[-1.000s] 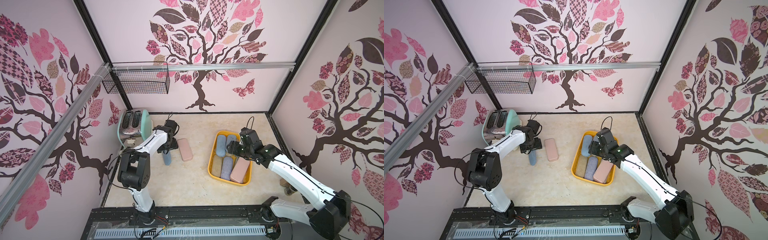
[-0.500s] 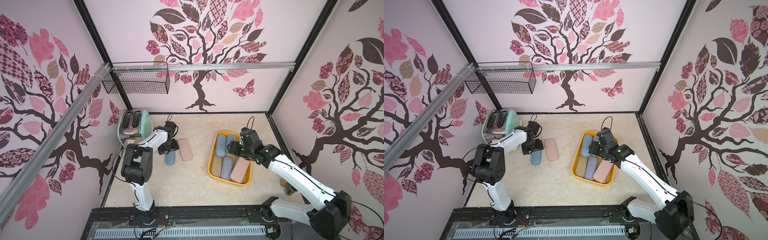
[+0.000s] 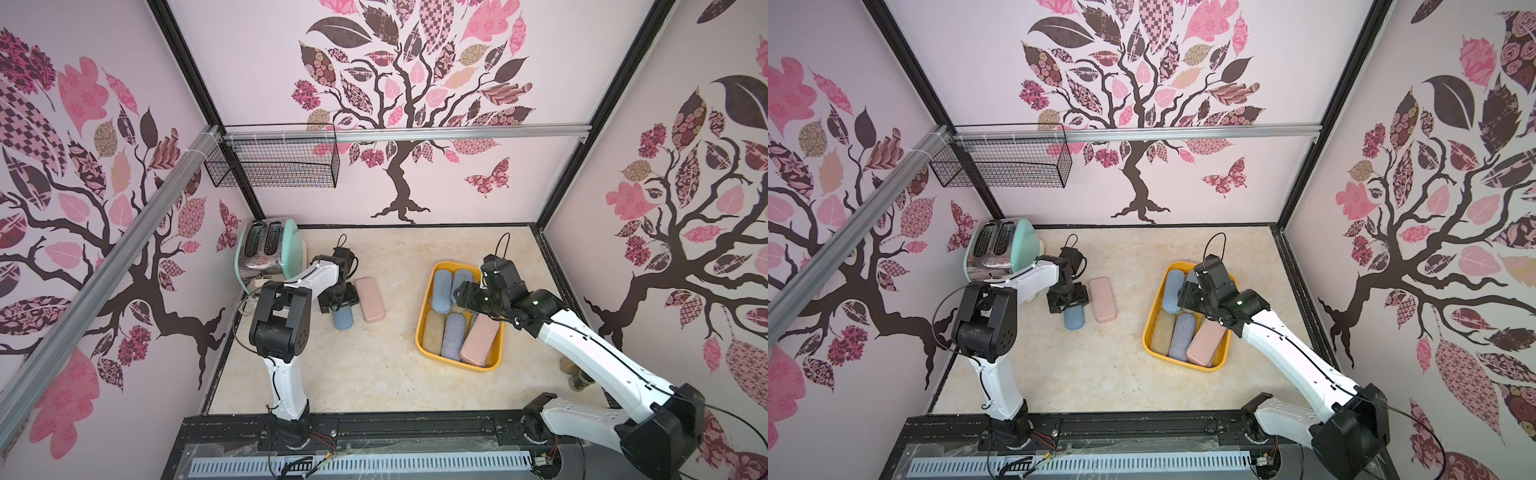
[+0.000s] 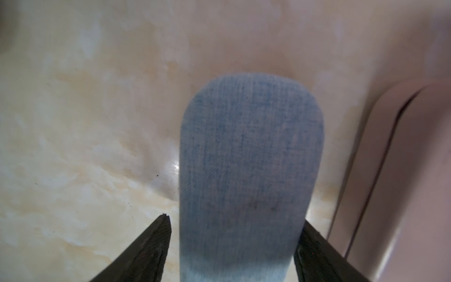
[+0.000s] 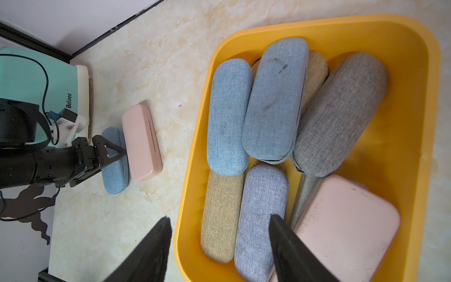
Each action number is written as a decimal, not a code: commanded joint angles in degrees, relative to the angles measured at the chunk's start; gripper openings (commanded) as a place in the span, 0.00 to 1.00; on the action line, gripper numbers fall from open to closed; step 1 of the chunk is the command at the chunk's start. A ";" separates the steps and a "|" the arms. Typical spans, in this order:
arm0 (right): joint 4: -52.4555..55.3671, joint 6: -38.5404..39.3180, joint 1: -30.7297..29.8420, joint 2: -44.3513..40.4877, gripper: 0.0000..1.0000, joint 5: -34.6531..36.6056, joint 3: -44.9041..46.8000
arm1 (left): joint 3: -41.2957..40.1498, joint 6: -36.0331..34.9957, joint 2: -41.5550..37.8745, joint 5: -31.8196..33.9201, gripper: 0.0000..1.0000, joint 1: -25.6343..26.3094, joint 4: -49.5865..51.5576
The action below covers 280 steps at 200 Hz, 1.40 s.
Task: Put the glasses cases into the storage boxes
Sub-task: Pick up the glasses case at the center of the board.
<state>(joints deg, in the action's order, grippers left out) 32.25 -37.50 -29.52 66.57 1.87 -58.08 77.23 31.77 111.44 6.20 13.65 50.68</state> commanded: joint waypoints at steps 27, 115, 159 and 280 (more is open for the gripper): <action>0.88 0.10 -0.22 -1.53 0.64 0.77 -0.75 | -1.68 0.31 0.24 2.24 0.73 -0.02 -0.09; 2.12 0.11 -0.22 -2.88 0.61 2.51 -1.18 | -4.08 1.46 -1.53 -0.90 0.64 0.07 -2.04; 2.53 -0.02 -0.21 -2.75 0.60 3.14 -2.15 | -2.34 0.11 -10.79 -1.37 0.62 0.28 1.34; 4.83 -1.72 3.33 -6.53 0.61 6.95 -2.01 | 10.16 -1.39 -15.37 -2.41 0.62 34.44 1.65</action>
<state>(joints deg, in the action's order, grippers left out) 35.38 -38.13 -26.15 62.11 7.42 -59.94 84.79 31.29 93.32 2.79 44.84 54.74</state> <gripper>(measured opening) 0.613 0.625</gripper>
